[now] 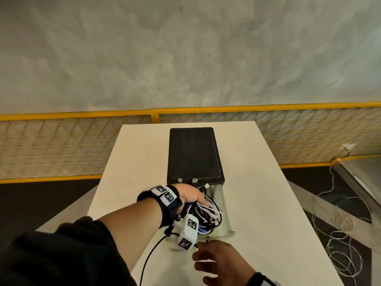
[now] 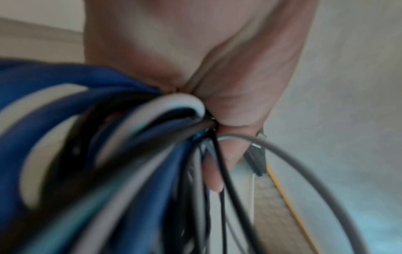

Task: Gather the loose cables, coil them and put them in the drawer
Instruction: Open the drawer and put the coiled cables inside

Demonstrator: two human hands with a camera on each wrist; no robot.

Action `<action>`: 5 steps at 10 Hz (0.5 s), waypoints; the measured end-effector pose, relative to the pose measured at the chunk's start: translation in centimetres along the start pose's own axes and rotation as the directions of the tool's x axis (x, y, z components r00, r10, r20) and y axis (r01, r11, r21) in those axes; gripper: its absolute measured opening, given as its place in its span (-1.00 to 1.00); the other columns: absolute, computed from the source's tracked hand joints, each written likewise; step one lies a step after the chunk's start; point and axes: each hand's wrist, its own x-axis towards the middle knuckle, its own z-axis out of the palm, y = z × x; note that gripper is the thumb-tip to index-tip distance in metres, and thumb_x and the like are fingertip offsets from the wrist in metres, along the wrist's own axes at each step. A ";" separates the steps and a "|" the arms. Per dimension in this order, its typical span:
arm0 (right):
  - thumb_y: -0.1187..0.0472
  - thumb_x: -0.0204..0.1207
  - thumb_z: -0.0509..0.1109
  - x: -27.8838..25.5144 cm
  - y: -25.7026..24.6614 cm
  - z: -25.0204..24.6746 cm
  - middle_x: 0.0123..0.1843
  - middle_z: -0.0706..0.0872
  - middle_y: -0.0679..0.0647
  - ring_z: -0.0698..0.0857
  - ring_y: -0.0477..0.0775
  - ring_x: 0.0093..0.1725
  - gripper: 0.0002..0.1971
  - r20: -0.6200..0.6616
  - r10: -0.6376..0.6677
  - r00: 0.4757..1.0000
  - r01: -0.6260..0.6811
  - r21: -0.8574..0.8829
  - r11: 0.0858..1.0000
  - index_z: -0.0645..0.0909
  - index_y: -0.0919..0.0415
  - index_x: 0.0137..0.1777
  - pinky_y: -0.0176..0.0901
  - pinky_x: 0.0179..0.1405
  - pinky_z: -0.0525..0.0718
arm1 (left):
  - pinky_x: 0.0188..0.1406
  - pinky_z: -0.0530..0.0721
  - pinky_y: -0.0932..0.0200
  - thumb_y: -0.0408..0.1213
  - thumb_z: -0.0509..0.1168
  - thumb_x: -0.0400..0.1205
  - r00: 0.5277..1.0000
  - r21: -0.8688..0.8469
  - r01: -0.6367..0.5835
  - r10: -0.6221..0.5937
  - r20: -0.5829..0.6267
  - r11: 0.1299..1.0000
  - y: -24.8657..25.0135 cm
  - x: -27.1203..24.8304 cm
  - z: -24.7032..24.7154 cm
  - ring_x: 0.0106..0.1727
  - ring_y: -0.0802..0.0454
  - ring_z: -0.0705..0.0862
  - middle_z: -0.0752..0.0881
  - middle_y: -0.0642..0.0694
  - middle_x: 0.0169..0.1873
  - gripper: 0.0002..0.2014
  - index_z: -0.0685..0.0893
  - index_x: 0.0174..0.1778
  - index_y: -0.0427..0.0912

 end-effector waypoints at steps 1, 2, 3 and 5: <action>0.08 0.45 0.51 0.0 -0.5 -0.7 -0.14 0.82 0.16 0.78 0.15 -0.20 -0.73 0.021 -0.018 1.000 0.018 -0.030 0.999 0.76 0.21 0.07 -0.17 -0.23 0.56 | -0.25 0.78 0.04 -0.27 0.28 0.70 0.997 0.036 -0.016 0.018 -0.072 0.999 0.4 1.2 0.8 -0.36 -0.07 0.80 0.82 -0.16 -0.44 -0.81 0.71 -0.19 -0.23; 0.27 0.55 0.42 -0.4 -0.9 -1.4 -0.17 0.77 0.26 0.74 0.19 -0.20 -0.83 0.043 -0.030 0.999 0.032 -0.026 0.999 0.73 0.35 0.04 -0.26 -0.43 0.68 | 0.25 0.72 -0.10 -0.18 0.48 0.56 0.944 0.264 -0.061 0.142 -0.299 0.963 0.4 3.2 0.9 0.17 -0.19 0.77 0.81 -0.24 0.10 -0.69 0.74 0.11 -0.33; 0.34 0.52 0.45 -0.4 -0.4 -2.0 -0.15 0.78 0.35 0.75 0.26 -0.18 -0.85 0.048 -0.020 0.999 0.020 0.000 1.000 0.75 0.43 0.01 -0.13 -0.31 0.75 | 0.26 0.69 0.08 -0.10 0.50 0.54 0.878 0.401 0.036 0.163 -0.450 0.916 -0.1 4.3 1.4 0.30 -0.15 0.72 0.72 -0.23 0.29 -0.46 0.63 0.34 -0.36; 0.41 0.40 0.52 -0.5 0.6 -2.3 -0.02 0.80 0.50 0.77 0.36 -0.11 -0.93 0.069 -0.008 0.998 0.005 0.035 0.999 0.85 0.35 -0.18 0.21 0.14 0.73 | 0.37 0.63 0.02 -0.08 0.42 0.58 0.931 0.472 0.098 0.087 -0.355 0.876 -0.8 5.2 2.4 0.42 -0.16 0.63 0.65 -0.22 0.41 -0.48 0.62 0.41 -0.27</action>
